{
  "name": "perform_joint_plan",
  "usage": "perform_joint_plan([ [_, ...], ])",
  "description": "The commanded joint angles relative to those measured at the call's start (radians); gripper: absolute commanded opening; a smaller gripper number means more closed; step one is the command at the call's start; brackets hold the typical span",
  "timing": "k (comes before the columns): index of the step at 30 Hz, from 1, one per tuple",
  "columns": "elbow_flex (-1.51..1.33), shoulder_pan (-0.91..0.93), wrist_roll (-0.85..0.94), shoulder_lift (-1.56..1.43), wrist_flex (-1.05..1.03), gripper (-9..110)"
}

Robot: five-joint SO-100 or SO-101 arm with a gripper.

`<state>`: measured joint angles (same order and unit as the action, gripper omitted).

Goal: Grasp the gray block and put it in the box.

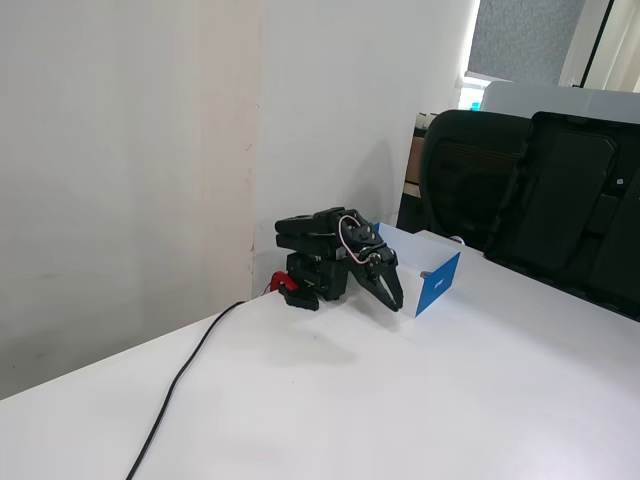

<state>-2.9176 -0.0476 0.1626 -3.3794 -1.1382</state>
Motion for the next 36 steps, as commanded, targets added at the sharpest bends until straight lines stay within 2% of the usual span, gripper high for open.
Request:
perform_joint_plan([
  [1,-0.020,-0.012,-0.008,-0.014,0.000,0],
  [17,-0.232,-0.035,0.003,-0.015,0.084,0],
  [36,-0.232,-0.040,0.008,-0.017,0.081,0],
])
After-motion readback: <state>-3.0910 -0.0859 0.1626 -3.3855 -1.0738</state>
